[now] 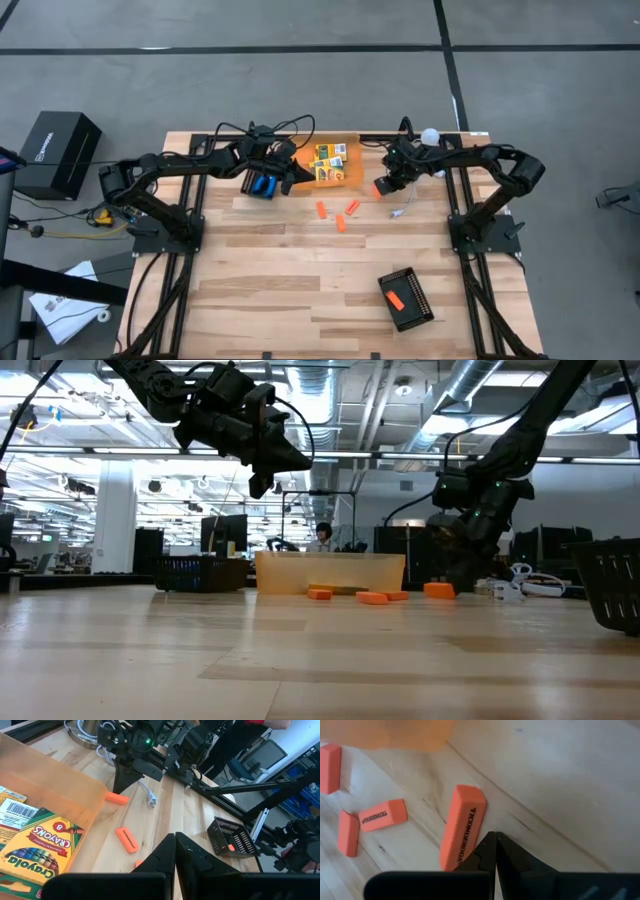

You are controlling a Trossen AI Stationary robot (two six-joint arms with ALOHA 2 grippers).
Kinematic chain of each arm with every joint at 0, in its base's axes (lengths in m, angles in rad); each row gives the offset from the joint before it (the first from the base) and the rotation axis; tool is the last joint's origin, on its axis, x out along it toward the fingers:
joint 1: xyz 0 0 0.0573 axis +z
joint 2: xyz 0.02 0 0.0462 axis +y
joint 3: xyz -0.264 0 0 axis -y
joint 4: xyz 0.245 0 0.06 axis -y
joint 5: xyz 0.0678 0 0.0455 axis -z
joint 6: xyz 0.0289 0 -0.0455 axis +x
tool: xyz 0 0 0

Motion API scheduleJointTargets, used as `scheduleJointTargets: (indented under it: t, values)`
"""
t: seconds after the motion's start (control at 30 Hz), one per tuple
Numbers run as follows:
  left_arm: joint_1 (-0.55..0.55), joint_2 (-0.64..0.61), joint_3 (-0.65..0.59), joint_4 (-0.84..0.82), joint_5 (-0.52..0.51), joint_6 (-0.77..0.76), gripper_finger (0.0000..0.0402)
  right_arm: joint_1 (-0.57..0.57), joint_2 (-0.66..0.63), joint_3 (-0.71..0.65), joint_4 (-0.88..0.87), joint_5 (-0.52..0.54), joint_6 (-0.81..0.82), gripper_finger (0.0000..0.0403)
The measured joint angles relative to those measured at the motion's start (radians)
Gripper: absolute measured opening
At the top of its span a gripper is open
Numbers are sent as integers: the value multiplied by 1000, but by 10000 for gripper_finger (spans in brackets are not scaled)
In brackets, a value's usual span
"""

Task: Pick & Place School Supplies
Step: Put the orange eraser into the bottom black bin

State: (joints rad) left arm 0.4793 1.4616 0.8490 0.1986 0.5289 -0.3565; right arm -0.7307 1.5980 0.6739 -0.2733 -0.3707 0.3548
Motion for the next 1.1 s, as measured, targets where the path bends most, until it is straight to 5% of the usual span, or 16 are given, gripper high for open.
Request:
scheduleJointTargets:
  t: [0.6, 1.1]
  values:
    - [0, 0, 0, 0, 1, 0, 2, -13, -41, 2, -19, 66, 20, 0]
    - [0, 0, 0, 0, 0, 18, 2, 12, -435, 3, -47, 137, 135, 2]
